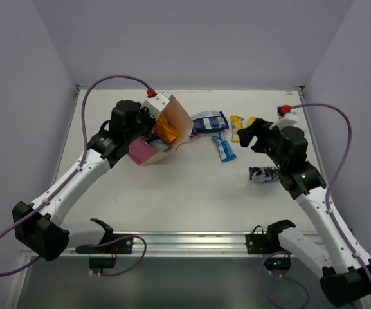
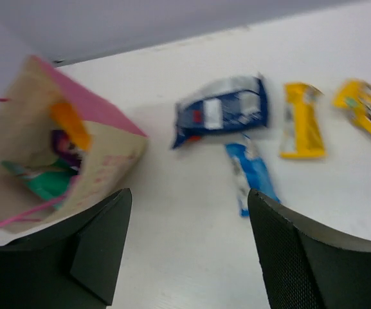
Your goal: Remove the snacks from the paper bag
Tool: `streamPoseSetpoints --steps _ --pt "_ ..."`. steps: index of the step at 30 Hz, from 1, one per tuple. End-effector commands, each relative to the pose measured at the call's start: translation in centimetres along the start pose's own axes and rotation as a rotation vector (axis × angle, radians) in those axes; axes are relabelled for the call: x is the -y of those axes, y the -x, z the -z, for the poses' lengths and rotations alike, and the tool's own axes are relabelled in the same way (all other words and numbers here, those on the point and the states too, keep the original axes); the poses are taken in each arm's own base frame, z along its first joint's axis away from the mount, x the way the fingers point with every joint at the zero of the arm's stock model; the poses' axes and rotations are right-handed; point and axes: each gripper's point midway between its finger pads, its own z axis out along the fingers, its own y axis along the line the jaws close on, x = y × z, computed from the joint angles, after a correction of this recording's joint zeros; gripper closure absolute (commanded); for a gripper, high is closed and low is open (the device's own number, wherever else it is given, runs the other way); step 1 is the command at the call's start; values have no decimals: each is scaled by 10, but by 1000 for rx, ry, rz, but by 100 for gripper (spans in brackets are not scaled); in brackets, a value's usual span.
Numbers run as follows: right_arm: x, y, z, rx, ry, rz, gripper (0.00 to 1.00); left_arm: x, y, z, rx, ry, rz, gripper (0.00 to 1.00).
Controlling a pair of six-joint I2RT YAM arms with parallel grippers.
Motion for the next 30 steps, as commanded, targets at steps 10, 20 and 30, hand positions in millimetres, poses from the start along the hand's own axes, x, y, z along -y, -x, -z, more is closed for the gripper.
streamPoseSetpoints --steps 10,20,30 --pt "-242 -26 -41 -27 725 485 27 9 30 19 113 -75 24 100" --pt "-266 -164 -47 -253 802 449 28 -1 19 16 78 1 62 100" --pt "-300 -205 -12 -351 863 373 28 -2 2 18 53 35 73 100"
